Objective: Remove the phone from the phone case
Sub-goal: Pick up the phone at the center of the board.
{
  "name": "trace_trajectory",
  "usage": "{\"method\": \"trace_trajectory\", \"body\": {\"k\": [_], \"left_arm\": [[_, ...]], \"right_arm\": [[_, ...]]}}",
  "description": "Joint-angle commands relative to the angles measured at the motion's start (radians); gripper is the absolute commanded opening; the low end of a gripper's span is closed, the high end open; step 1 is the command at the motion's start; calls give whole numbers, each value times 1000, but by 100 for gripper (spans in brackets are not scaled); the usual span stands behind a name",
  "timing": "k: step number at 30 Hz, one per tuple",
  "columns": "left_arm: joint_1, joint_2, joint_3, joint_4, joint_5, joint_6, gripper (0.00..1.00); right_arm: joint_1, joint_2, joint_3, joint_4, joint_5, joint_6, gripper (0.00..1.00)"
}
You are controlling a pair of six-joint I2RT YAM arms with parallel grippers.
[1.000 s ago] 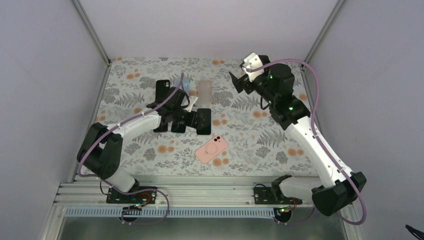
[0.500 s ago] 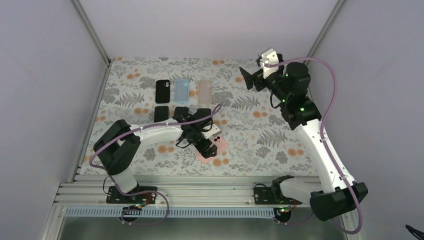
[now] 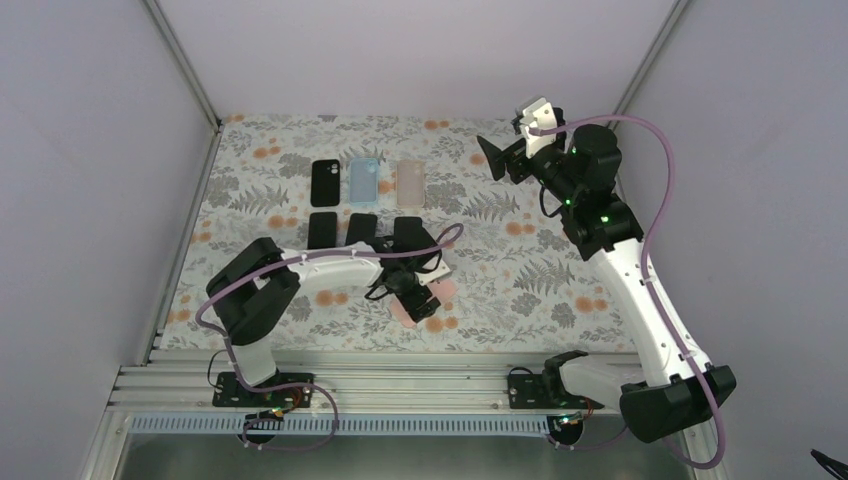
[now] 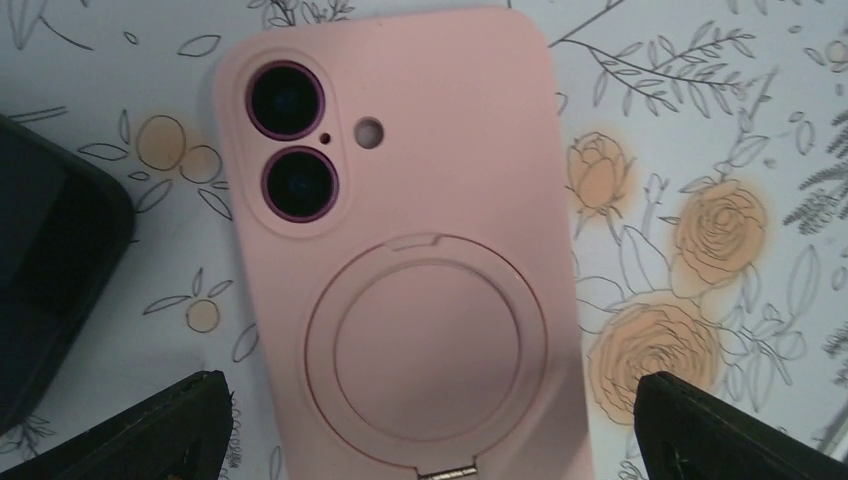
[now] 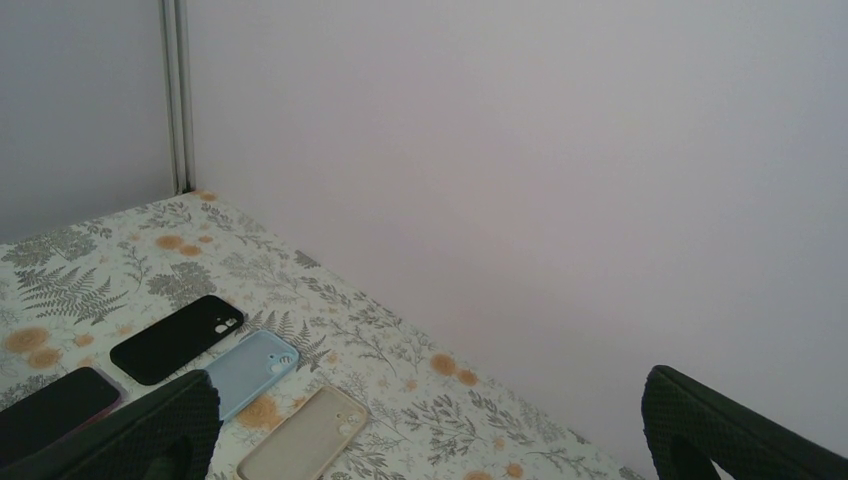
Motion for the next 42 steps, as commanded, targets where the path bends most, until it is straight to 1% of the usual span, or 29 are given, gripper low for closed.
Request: {"method": "trace_trajectory", "body": {"k": [1,9,11,14,16,17,19,20,21,24,26,29,32,34,36,38,42], "left_arm": [[-6,34,42,-15,-61,10,100],[-29,76,37,0,-106,27,100],[-35,89,40,-4,-103,30,100],[-65,87,56,-1,-60,54,100],[-92,82,60,2,-28,71,95],[-105,82,61,3,-17,87,92],[-124,91,58,3,-11,107,82],[-126,99,59,2,-6,111,75],[-126,103,60,-1,0,115,72],[-126,101,70,-3,-4,135,66],[-126,98,78,-10,-30,148,65],[-126,106,80,-41,-69,159,65],[-125,105,76,-65,-47,161,66],[-124,112,85,-81,-47,158,73],[-125,132,100,-95,-57,146,84],[-126,148,107,-103,-74,139,91],[-127,173,111,-106,-105,135,92]], "right_arm": [[-13,-20,-6,7,-17,25,99],[-14,-20,-8,12,-15,28,99],[-16,-17,-5,12,-18,29,99],[-15,-16,0,8,-16,30,99],[-16,-17,0,7,-15,28,99],[-15,-18,1,7,-14,28,99],[-16,-19,-1,8,-15,29,99],[-16,-18,-2,9,-16,30,99],[-16,-17,-1,8,-16,30,99],[-16,-13,5,7,-19,31,99],[-15,-11,7,7,-21,32,99],[-16,-10,9,6,-27,34,99],[-16,-7,13,4,-28,34,99],[-16,-5,19,2,-29,31,99],[-16,-1,25,-2,-29,31,99],[-17,2,33,-5,-29,31,99],[-17,1,39,-7,-20,25,99]]}}
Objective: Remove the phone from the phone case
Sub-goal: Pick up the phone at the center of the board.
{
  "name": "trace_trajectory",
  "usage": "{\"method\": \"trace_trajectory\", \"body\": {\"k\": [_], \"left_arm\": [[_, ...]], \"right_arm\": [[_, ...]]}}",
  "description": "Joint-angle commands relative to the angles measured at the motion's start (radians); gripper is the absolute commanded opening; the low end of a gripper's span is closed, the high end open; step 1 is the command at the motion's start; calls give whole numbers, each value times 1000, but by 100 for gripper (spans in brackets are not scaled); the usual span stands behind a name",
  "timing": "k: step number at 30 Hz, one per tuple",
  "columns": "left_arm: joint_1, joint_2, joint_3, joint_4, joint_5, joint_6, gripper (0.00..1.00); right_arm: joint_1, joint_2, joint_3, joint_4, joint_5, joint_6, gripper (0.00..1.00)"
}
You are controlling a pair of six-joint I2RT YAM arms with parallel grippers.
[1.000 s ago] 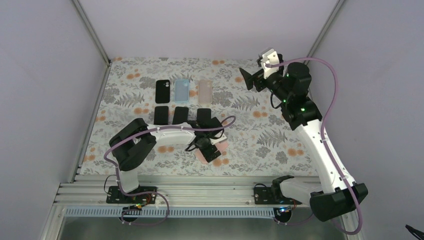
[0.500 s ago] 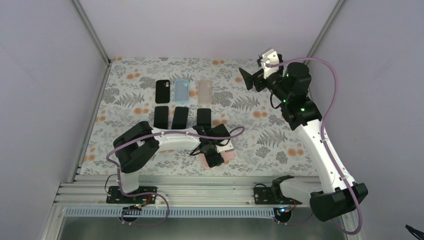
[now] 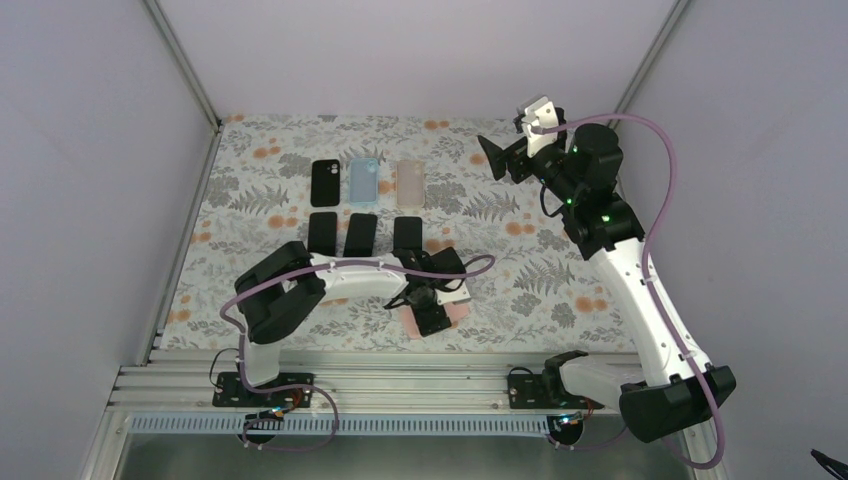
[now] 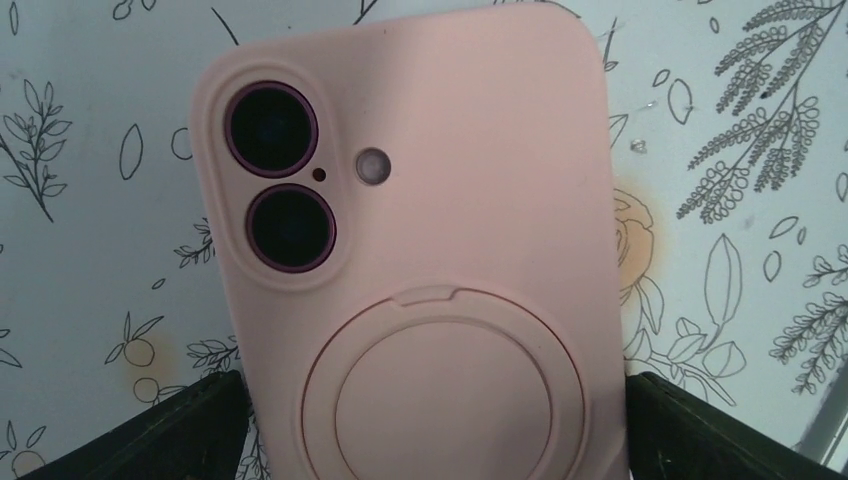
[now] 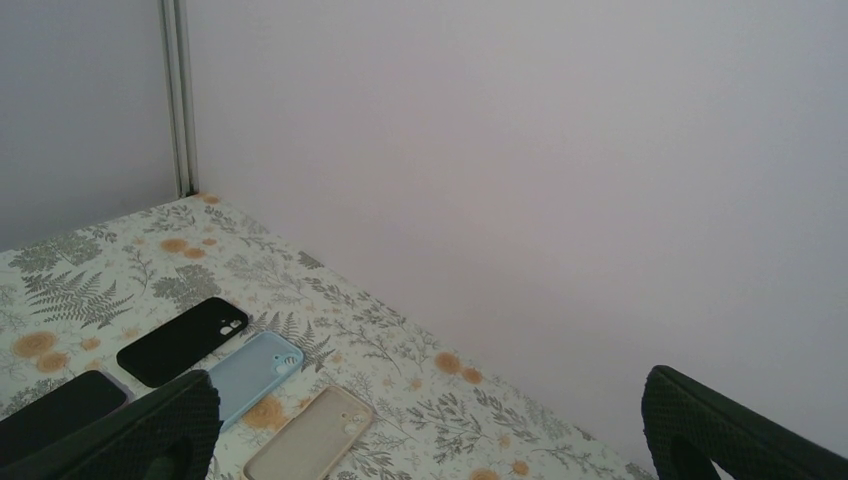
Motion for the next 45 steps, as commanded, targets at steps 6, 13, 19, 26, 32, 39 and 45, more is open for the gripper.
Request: {"method": "trace_trajectory", "body": {"k": [6,13,19,26,32,39,45], "left_arm": [[-13,92,2,-71,-37,-4,75],[13,-10,96,-59,72,3,60],[61,-87,107,4,93,-22,52],[184,-143,160,53,148,-69,50],[251,-190,209,104,89,-74,50],[310,-207,303,129,46,-80,49],[320,-204,387,143,53,-79,49]], "right_arm": [[-10,-2,34,-4,0,0,99],[-10,4,52,-17,-44,-14,99],[-9,5,68,-43,-133,-8,99],[-17,12,76,-52,-176,28,99],[-55,17,45,-25,-224,172,99],[-136,13,-25,-3,-291,380,99],[-238,19,-107,26,-439,542,99]]}}
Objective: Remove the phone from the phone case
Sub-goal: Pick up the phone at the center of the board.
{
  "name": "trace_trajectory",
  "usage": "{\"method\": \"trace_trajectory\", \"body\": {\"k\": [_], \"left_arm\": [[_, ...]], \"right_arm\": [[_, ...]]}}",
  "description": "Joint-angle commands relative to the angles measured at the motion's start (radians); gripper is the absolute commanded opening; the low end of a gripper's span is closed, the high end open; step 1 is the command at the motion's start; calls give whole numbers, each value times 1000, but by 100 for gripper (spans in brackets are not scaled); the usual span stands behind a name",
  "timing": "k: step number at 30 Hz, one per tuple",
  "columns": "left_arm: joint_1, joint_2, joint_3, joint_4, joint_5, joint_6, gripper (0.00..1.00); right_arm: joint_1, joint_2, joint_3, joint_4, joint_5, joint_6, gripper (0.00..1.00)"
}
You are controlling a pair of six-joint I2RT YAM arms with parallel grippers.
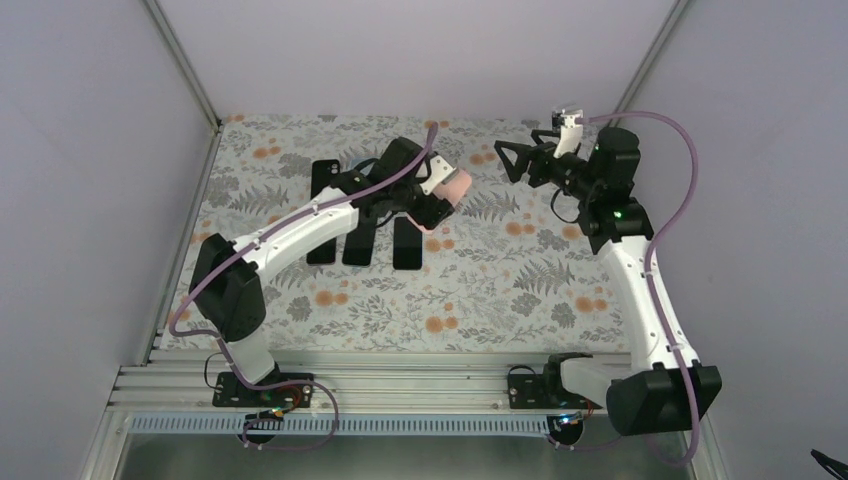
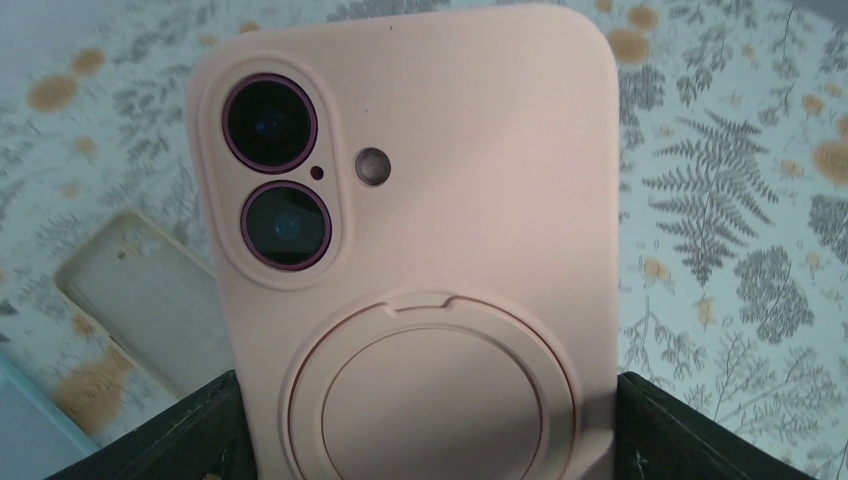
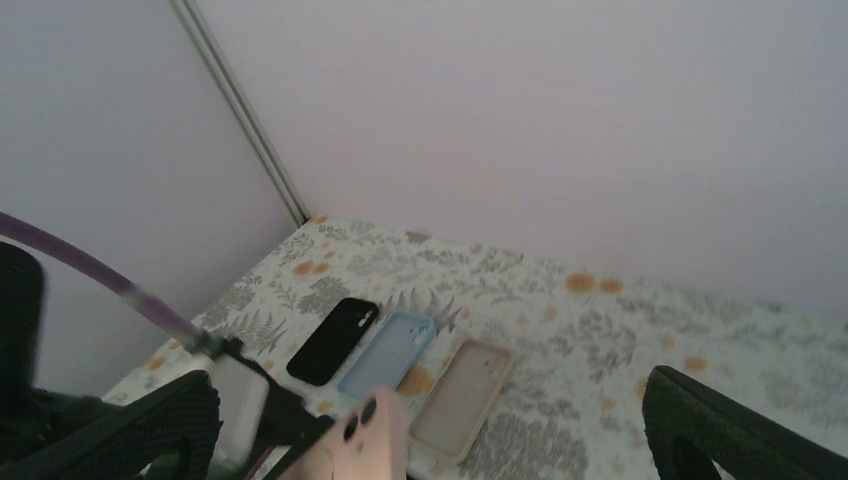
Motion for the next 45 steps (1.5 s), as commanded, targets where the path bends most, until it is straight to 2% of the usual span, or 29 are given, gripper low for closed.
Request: {"method": "trace_trajectory", "body": {"k": [1,5,11,16,24,27,34,36,38,43,45], "left_arm": [[3,-38,88,78,4,-7,49],[3,-21,141,84,7,-6,49],[2,23,217,74,23,-5,49],[0,47,246,72,51,-9,49],[-29,79,283,62,61,16,49],[-51,98,306,47,46,34,49],[-67,133,359,12,0,68,49],[-75,144,379,-4,-18,91,54],[-84,151,401,-21,-53,119,63],[-117,150,441,-59,-159,205,98],[-138,138,429,-63,-204,250,100]], "right_arm": [[-44,10,-51,35,-136,165,99],[-45,13,-86,34,-189,212,99],[-46,50,-109,14,-274,270,92],[-46,74,-130,63,-336,336,78],[-43,104,-149,95,-360,400,66],[-44,113,-150,103,-361,413,55],[-46,110,-163,101,-339,431,13],[-46,109,-160,101,-335,440,4],[-49,109,-154,102,-335,457,3],[-83,115,-138,110,-345,524,3],[-104,120,-133,114,-359,562,3]]}}
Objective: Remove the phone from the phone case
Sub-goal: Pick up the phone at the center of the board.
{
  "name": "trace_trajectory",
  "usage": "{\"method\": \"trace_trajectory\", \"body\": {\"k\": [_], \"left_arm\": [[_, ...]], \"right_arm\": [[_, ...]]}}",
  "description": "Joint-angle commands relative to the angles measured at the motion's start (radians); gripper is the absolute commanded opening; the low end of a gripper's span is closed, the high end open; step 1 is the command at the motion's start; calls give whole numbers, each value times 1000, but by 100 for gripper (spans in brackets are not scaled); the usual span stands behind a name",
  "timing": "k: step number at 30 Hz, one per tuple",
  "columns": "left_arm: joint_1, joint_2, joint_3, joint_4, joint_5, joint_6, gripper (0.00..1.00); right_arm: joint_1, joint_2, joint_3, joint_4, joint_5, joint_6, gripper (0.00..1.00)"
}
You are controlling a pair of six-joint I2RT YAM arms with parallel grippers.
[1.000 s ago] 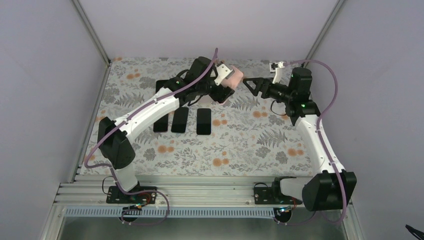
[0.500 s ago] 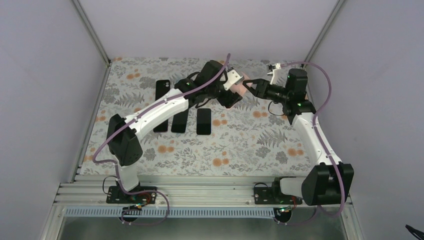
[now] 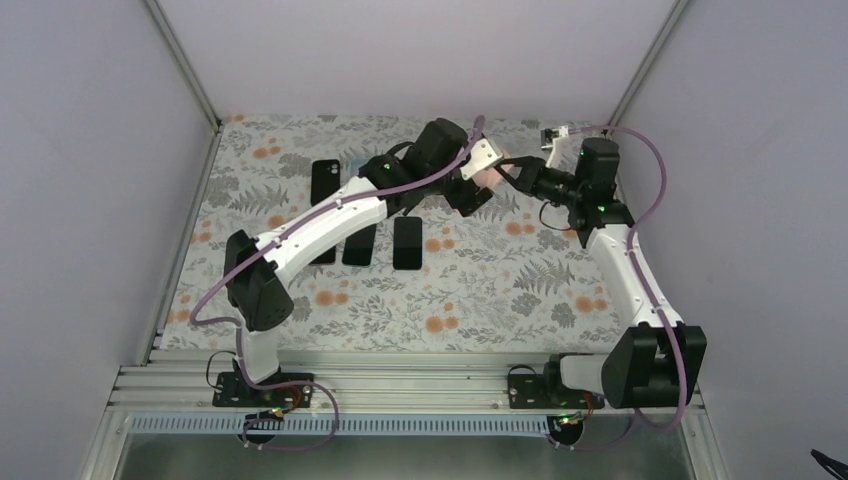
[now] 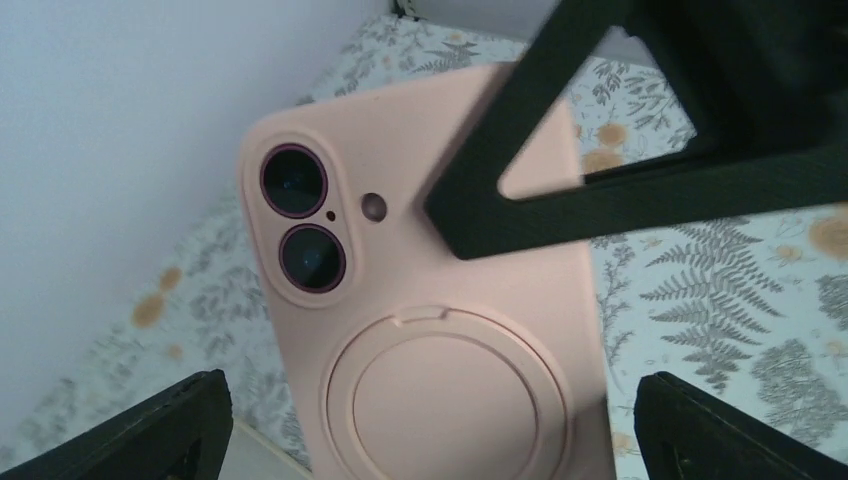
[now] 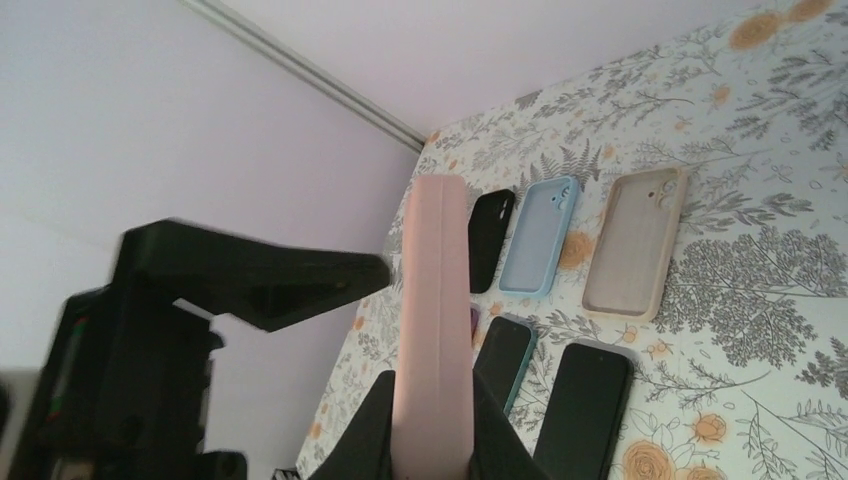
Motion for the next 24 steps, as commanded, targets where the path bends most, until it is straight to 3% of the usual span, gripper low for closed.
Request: {"method": "trace_trajectory", "body": {"k": [1,10,15,24], "left_arm": [[-47,-30,25,13,-136,140,100],[-210,-102,-166,93,-378,415,100],[-288,-107,-276,223,-552,557,100],[-313,-77,-375,398,-731,735,99]], "right_arm": [[-49,9,18,30,-55,117,3],[-140,37,-16,69,-137,302,3],[-150,28,-69,127,-183,411,3],[-154,11,-112,147,-203,484,3]]}}
